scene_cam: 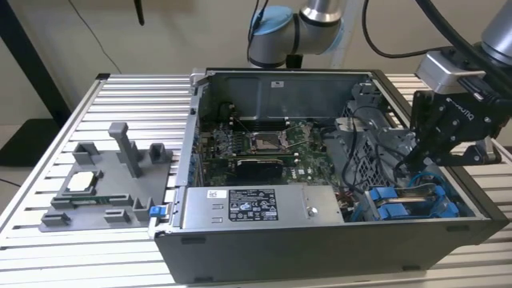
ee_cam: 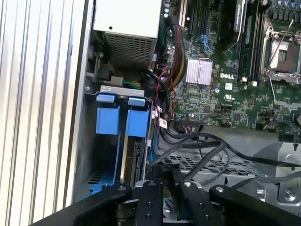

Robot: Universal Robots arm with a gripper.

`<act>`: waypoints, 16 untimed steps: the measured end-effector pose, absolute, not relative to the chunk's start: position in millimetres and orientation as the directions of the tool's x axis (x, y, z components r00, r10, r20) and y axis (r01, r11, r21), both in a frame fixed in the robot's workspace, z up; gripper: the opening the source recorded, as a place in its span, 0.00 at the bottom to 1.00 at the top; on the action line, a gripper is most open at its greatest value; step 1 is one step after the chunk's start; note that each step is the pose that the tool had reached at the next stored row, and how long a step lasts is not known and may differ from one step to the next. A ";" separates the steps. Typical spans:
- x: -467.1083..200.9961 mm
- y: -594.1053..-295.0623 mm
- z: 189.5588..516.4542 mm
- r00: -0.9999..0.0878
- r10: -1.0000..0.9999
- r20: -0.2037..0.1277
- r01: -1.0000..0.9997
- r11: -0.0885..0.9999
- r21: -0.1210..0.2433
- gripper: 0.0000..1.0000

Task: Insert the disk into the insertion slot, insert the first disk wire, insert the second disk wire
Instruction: 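Insert the first disk wire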

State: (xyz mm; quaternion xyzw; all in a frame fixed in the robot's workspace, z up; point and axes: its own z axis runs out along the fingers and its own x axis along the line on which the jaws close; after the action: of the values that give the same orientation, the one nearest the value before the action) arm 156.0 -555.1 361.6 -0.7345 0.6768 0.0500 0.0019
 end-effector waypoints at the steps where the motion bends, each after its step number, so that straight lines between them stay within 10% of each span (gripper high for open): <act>1: 156.1 -558.0 361.3 0.077 -0.994 -0.076 -0.994 -0.082 0.065 0.00; 16: 160.4 -571.1 350.4 -0.004 -0.997 -0.076 -0.998 -0.001 0.065 0.00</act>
State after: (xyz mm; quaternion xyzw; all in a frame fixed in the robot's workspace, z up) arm 160.4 -571.1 350.4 -0.7057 0.7068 0.0499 0.0040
